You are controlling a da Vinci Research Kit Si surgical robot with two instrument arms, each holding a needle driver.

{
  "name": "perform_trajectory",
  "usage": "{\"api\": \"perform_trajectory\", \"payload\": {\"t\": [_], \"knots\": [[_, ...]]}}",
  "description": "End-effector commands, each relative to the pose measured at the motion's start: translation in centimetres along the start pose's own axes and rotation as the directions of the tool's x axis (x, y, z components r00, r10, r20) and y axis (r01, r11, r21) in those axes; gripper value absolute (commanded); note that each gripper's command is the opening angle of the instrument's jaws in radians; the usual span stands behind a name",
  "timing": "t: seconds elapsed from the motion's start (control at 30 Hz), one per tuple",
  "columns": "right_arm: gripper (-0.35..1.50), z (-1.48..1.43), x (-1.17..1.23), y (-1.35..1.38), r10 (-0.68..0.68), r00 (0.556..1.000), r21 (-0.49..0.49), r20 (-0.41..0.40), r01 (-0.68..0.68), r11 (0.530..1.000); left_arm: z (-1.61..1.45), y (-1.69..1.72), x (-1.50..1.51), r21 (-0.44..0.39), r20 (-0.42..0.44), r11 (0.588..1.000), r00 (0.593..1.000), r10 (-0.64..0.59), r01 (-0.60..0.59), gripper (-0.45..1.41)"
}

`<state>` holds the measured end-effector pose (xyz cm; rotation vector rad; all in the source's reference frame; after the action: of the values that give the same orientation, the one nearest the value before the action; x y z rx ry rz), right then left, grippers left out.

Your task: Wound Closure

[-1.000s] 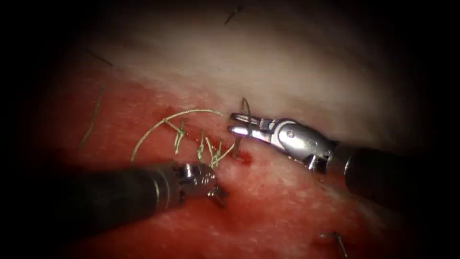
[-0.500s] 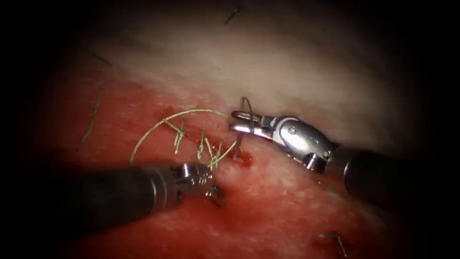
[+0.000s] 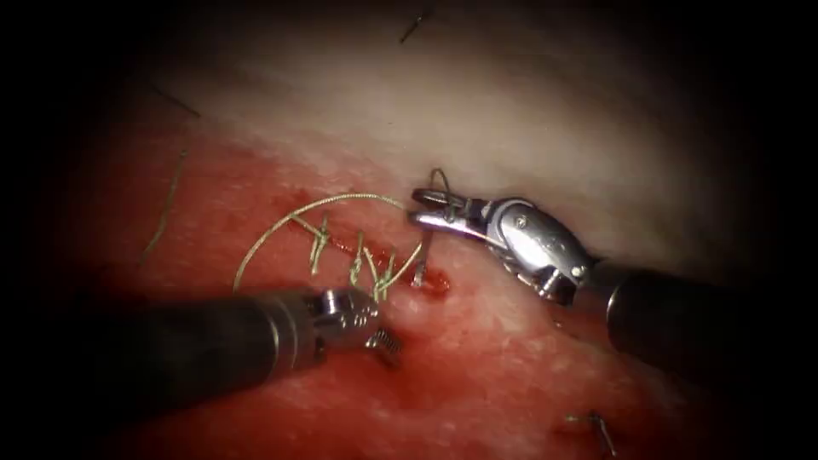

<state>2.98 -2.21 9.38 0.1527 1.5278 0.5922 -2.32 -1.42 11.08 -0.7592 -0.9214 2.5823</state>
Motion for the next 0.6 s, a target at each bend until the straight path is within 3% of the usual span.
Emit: {"api": "perform_trajectory", "payload": {"t": [0.03,0.3,0.6], "knots": [[-0.35,0.09,-0.06,-0.01,0.012,1.000,0.006,0.005,-0.012,1.000,0.07,-0.02,0.01,-0.002,0.000,1.000,1.000,0.001,-0.001,-0.03],[-0.35,0.10,-0.09,-0.02,0.269,0.961,0.060,0.060,-0.273,0.960,0.06,-0.04,0.00,-0.004,0.000,1.000,1.000,0.003,-0.003,-0.03],[-0.35,0.11,-0.18,-0.10,0.426,0.901,0.107,0.090,-0.433,0.895,0.05,-0.05,-0.01,-0.005,0.000,1.000,1.000,0.004,-0.004,-0.03]]}}
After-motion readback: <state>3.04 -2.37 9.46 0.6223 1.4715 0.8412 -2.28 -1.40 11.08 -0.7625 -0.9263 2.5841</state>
